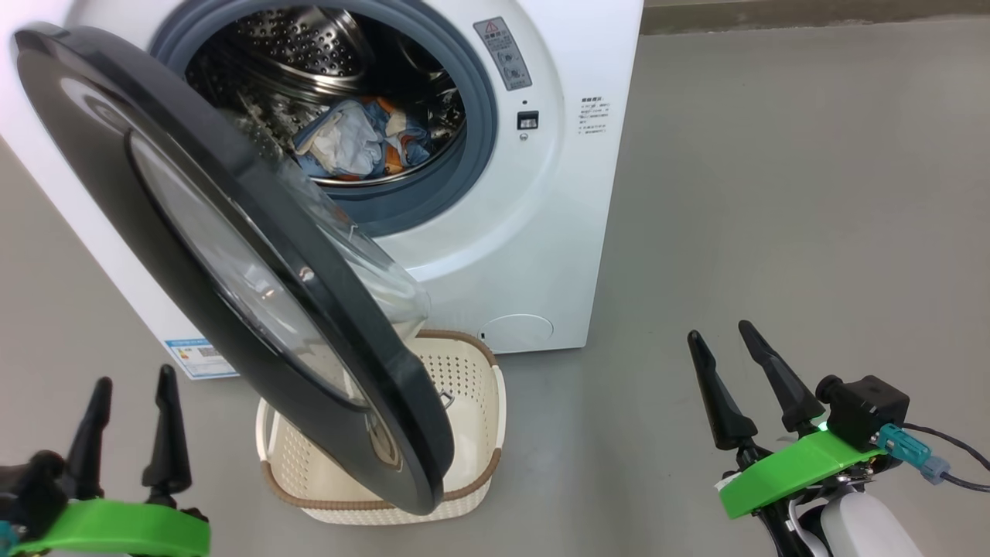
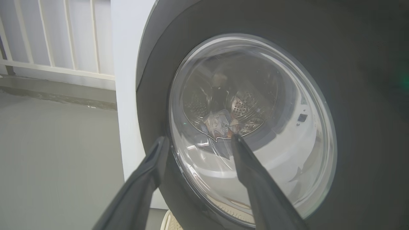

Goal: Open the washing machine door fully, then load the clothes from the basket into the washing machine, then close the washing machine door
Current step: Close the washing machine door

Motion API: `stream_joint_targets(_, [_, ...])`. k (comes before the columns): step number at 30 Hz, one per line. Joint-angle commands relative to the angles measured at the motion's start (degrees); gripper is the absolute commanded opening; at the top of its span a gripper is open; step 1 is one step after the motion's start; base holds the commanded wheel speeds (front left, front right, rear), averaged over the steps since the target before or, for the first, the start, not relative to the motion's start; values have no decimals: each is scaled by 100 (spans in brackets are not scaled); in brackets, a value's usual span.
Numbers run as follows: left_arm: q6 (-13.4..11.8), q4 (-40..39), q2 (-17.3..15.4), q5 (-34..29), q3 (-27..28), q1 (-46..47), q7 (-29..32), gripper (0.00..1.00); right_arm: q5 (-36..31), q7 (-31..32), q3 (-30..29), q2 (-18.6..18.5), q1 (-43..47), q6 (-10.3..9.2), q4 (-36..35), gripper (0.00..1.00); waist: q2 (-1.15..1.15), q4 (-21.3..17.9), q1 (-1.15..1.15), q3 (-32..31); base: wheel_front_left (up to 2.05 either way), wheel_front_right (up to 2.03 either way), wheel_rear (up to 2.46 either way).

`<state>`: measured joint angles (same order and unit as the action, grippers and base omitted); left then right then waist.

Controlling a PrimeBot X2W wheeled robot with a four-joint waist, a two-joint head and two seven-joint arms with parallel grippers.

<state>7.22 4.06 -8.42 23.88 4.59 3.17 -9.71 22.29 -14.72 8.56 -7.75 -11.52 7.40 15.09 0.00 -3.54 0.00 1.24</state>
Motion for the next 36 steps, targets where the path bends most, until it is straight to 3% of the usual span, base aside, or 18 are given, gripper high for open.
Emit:
stream_joint_targets(1, [-46, -82, -137, -113, 157, 78, -71, 100, 55, -28, 134, -41, -4, 9, -129, 100, 0, 2, 0, -4, 0, 0, 0])
stream_joint_targets(36, [-179, 320, -18, -321, -88, 78, -464, 100, 57, -28, 176, -156, -26, 9, -116, 100, 0, 88, 0, -23, 0, 0, 0])
